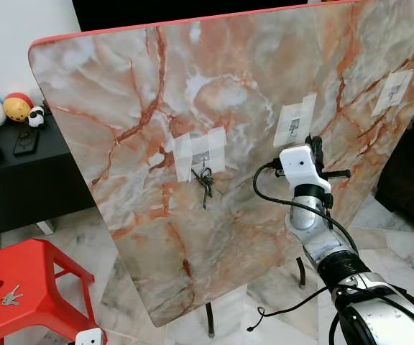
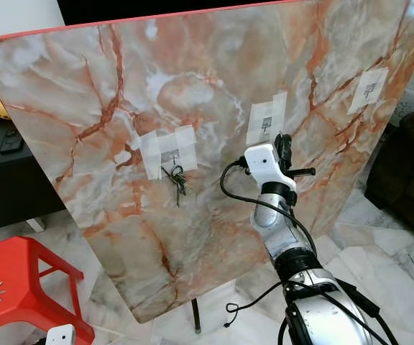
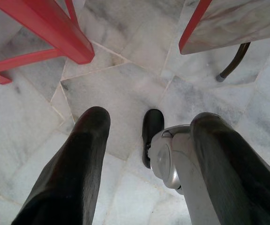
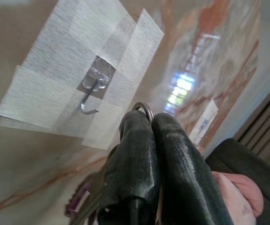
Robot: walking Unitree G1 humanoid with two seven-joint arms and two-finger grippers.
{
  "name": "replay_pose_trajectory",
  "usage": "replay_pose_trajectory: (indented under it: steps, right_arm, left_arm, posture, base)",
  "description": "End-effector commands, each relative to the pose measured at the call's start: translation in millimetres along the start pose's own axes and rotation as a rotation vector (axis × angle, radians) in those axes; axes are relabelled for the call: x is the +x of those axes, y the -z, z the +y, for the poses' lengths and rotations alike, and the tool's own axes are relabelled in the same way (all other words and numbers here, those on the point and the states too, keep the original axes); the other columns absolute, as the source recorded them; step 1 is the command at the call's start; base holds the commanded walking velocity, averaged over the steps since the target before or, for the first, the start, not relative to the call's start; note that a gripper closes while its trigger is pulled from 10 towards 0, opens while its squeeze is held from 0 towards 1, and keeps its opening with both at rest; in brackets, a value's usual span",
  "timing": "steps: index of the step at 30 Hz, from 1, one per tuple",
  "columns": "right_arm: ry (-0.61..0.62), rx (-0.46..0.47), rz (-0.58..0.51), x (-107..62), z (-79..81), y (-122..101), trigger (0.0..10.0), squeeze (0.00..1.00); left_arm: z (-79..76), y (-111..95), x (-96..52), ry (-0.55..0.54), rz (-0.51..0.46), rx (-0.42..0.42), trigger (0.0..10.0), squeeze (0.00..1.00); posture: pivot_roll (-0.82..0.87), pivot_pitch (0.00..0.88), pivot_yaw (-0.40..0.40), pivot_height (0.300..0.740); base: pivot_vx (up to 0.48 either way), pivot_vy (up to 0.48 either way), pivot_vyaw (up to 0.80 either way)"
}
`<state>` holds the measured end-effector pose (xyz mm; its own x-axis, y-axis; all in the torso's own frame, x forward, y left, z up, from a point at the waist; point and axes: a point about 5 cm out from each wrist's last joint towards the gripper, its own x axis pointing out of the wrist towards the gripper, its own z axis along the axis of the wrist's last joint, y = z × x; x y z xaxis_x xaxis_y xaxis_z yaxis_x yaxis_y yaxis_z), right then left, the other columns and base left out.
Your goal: Hang keys on a hook
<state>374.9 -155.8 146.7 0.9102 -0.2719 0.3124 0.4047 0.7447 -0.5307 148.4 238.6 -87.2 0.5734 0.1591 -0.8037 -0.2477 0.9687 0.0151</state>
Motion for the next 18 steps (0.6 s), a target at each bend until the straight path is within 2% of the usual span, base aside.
replay_pose_trajectory:
  steps: [1, 12, 18]
  right_arm:
    - [-0.011, -0.006, -0.031, 5.6, -1.3, -7.3, 10.0, 0.0]
    - [-0.086, -0.041, -0.045, 4.0, 7.8, -9.5, 10.0, 0.0]
    - [-0.057, -0.054, -0.058, 4.3, 6.1, -10.6, 10.0, 0.0]
  left_arm:
    - [1.1, 1.2, -0.3, 0.0, 0.006, -0.001, 10.0, 0.0]
    - [1.5, 1.0, -0.4, -0.001, 0.005, 0.0, 10.0, 0.0]
    - [1.5, 1.2, -0.4, -0.001, 0.005, 0.001, 10.0, 0.0]
  posture:
    - [0.02, 0.0, -0.009, 0.74]
    - [0.02, 0.0, -0.006, 0.74]
    - [0.02, 0.0, -0.006, 0.74]
  base:
    - [0.0, 0.0, 0.0]
    - [0.0, 0.0, 0.0]
    - [0.0, 0.0, 0.0]
